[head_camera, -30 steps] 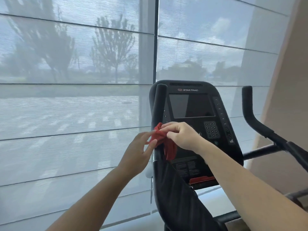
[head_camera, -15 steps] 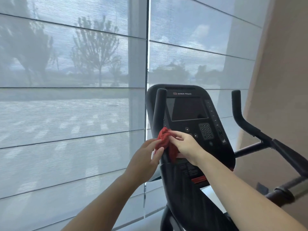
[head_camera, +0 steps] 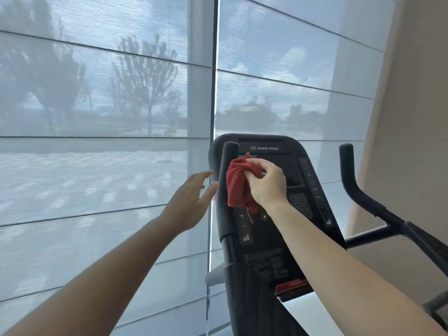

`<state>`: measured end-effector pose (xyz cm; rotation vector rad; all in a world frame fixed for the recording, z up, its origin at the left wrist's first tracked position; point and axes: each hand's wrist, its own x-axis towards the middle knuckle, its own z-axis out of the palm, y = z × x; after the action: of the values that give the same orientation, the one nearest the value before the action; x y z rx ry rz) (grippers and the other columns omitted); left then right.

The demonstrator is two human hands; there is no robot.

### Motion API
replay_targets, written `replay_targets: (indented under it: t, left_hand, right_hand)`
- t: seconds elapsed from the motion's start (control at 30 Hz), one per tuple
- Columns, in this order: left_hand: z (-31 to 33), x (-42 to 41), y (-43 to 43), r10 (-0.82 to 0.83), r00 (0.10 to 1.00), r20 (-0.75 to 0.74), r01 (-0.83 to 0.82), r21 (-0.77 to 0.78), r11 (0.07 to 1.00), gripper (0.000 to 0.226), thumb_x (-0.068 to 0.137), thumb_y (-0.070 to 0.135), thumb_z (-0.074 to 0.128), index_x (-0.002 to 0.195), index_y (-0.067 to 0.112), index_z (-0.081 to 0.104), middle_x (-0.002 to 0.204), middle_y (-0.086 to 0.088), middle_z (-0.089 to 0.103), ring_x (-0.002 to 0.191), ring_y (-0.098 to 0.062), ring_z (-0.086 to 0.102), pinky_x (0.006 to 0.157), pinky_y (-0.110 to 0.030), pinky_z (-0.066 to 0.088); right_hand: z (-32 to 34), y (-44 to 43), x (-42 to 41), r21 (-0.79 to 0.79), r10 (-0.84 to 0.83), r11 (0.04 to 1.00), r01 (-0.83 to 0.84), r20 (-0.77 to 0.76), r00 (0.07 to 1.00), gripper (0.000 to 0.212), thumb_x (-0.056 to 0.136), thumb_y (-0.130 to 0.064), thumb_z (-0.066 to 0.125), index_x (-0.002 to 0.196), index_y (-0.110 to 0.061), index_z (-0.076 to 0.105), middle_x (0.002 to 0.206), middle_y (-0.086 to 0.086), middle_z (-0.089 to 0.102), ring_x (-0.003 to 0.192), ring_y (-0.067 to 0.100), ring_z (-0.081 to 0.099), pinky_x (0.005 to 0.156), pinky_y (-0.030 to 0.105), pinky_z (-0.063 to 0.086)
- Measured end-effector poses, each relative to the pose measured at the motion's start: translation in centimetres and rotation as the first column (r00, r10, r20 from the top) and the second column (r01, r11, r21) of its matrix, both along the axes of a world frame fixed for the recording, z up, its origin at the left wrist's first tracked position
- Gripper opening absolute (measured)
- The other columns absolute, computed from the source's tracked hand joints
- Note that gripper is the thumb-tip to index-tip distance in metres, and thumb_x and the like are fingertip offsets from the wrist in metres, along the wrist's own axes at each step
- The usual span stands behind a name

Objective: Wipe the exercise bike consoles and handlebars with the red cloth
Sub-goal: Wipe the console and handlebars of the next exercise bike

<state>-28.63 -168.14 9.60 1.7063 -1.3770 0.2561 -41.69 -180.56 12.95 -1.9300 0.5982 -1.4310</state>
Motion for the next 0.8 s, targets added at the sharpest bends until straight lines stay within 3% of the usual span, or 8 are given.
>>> replay_targets:
  t: [0.1,0.17,0.27,0.4,0.5,0.6,0.67,0.8]
  left_hand:
    - [2.0,0.8,-1.1,0.023,0.999,0.042,-0.024,0.017,1.000,0.050,0.094,0.045,0.037,0.139,0.025,0.035,0.142,0.004,0.041,0.114,-0.008,0.050,0.092,-0.022,0.032]
    - [3.5,0.9,-2.1,0.015,0.997,0.080,-0.017,0.023,1.000,0.051,0.095,0.044,0.036,0.142,0.024,0.032,0.145,0.004,0.038,0.120,-0.010,0.047,0.095,-0.022,0.031]
    - [6.3,0.9,-3.7,-0.004,0.989,0.147,-0.003,0.045,0.999,0.050,0.097,0.041,0.033,0.145,0.026,0.028,0.151,0.006,0.030,0.132,-0.011,0.036,0.103,-0.019,0.023]
    - [8.2,1.0,-5.3,-0.035,0.973,0.226,-0.002,0.161,0.987,0.049,0.100,0.039,0.024,0.145,0.022,0.027,0.154,0.008,0.024,0.140,-0.005,0.018,0.104,-0.013,0.009]
    - [7.5,0.9,-5.5,-0.055,0.983,0.174,0.030,0.146,0.989,0.048,0.100,0.038,0.022,0.145,0.022,0.028,0.153,0.009,0.024,0.139,-0.003,0.017,0.103,-0.012,0.009]
    - [7.1,0.6,-5.5,-0.056,0.990,0.131,0.039,0.128,0.991,0.048,0.100,0.040,0.021,0.145,0.024,0.026,0.154,0.011,0.022,0.138,-0.002,0.017,0.100,-0.011,0.009]
    - [7.1,0.5,-5.6,-0.050,0.990,0.130,0.032,0.135,0.990,0.049,0.100,0.040,0.021,0.145,0.024,0.026,0.154,0.011,0.021,0.137,-0.001,0.018,0.100,-0.011,0.010]
    - [6.8,0.3,-5.9,-0.033,0.993,0.114,0.019,0.122,0.992,0.050,0.100,0.040,0.021,0.146,0.023,0.024,0.154,0.009,0.020,0.138,-0.003,0.018,0.102,-0.013,0.009]
  right_hand:
    - [0.6,-0.1,1.5,-0.054,0.025,0.998,-0.024,0.011,1.000,0.033,0.082,-0.016,0.067,0.115,-0.019,0.065,0.109,-0.006,0.066,0.098,0.005,0.058,0.089,0.005,0.038]
    - [0.1,0.0,2.1,-0.073,0.062,0.995,-0.064,-0.029,0.998,0.038,0.081,-0.020,0.068,0.119,-0.021,0.063,0.109,-0.006,0.067,0.100,0.006,0.059,0.086,0.002,0.037]
    - [-1.3,-0.2,1.9,-0.039,0.098,0.994,-0.102,-0.092,0.991,0.049,0.076,-0.024,0.074,0.123,-0.025,0.060,0.111,-0.007,0.068,0.101,0.005,0.059,0.092,0.016,0.043]
    - [-3.2,-1.0,0.8,-0.018,0.154,0.987,-0.160,-0.185,0.971,0.041,0.074,-0.023,0.076,0.113,-0.027,0.066,0.104,-0.009,0.071,0.091,-0.001,0.061,0.087,0.012,0.045]
    - [-2.7,-1.2,0.7,0.040,0.180,0.983,-0.177,-0.114,0.977,0.032,0.076,-0.019,0.074,0.106,-0.028,0.069,0.097,-0.012,0.071,0.089,-0.002,0.063,0.088,0.018,0.049]
    - [-1.2,-1.2,1.3,0.049,0.149,0.988,-0.148,-0.019,0.989,0.029,0.079,-0.017,0.069,0.106,-0.027,0.069,0.092,-0.015,0.070,0.080,-0.008,0.060,0.078,0.003,0.044]
    - [-1.3,-1.0,1.6,0.035,0.155,0.988,-0.153,-0.062,0.986,0.033,0.078,-0.019,0.070,0.109,-0.029,0.068,0.091,-0.016,0.069,0.081,-0.005,0.060,0.073,-0.002,0.039]
    - [-3.4,-0.6,0.9,0.018,0.161,0.987,-0.161,-0.220,0.962,0.038,0.073,-0.023,0.076,0.110,-0.029,0.067,0.094,-0.012,0.070,0.086,0.002,0.063,0.082,0.009,0.042]
